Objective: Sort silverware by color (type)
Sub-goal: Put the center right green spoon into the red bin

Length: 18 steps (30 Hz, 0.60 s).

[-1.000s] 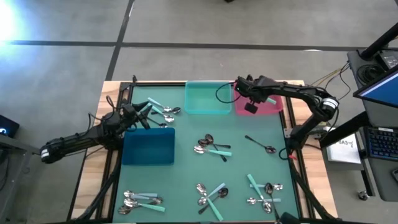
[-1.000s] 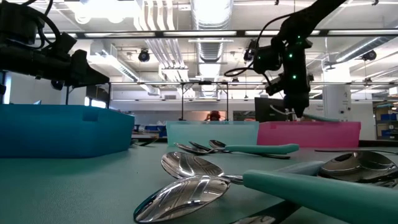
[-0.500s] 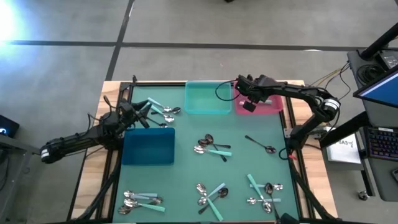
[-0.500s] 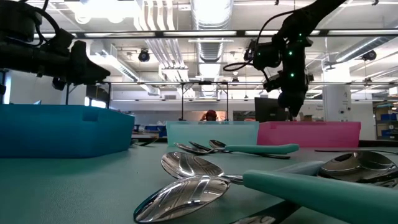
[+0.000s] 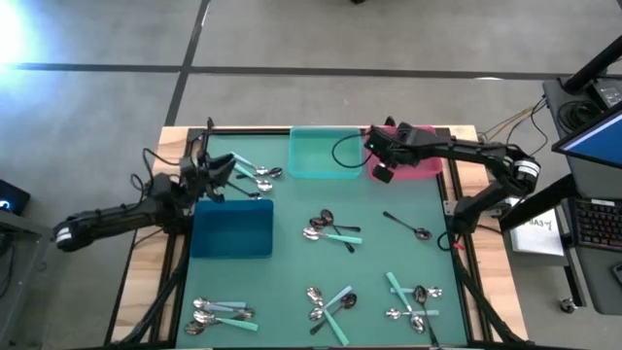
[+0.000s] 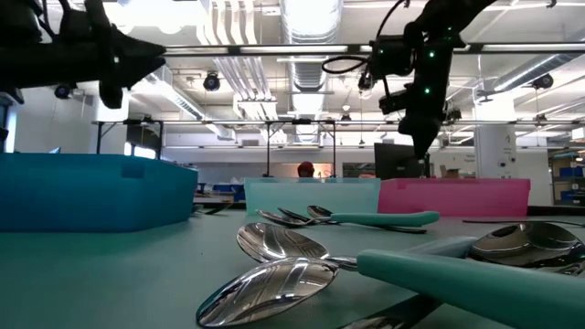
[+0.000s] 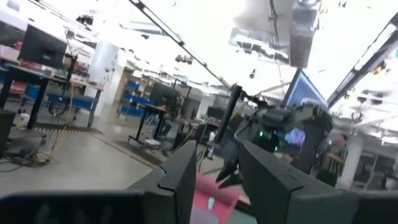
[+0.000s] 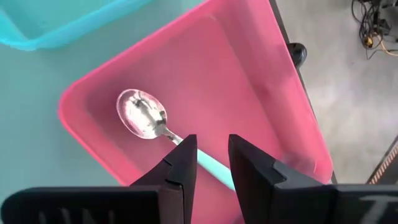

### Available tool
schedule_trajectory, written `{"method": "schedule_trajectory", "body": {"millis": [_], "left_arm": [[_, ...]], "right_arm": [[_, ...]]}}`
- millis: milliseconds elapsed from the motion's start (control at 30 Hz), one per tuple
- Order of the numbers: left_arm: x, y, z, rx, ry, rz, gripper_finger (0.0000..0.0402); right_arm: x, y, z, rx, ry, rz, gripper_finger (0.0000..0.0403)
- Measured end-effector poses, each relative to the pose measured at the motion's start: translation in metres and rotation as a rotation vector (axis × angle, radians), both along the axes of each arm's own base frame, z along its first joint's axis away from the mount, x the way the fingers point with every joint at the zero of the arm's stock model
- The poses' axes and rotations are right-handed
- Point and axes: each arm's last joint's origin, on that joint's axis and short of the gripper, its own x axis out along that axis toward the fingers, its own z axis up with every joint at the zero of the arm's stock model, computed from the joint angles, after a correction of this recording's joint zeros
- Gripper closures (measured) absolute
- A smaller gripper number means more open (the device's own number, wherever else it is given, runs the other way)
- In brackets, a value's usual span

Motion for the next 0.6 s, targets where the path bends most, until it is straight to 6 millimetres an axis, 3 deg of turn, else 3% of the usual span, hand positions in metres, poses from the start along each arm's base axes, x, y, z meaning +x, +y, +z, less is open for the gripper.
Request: {"method": "schedule_trajectory", "body": {"millis": [133, 300, 467, 600], "left_arm": [[0.011, 0.003, -0.003, -0.051, 0.154, -0.015, 0.0293], [0.029, 0.011, 0.012, -0.095, 0.38, 0.03, 0.0293], [0.046, 0.022, 0.021, -0.101, 0.768, 0.155, 0.0293], [0.058, 0.029, 0.012, -0.078, 1.088, 0.14, 0.0293]], "right_arm": [[0.002, 0.004, 0.0, 0.001, -0.002, 0.007, 0.0315], [0.001, 0.006, 0.0, 0.01, 0.002, -0.006, 0.031], [-0.002, 0.007, -0.001, 0.024, 0.015, -0.034, 0.0312], [-0.002, 0.007, -0.002, 0.027, 0.023, -0.031, 0.031]]}}
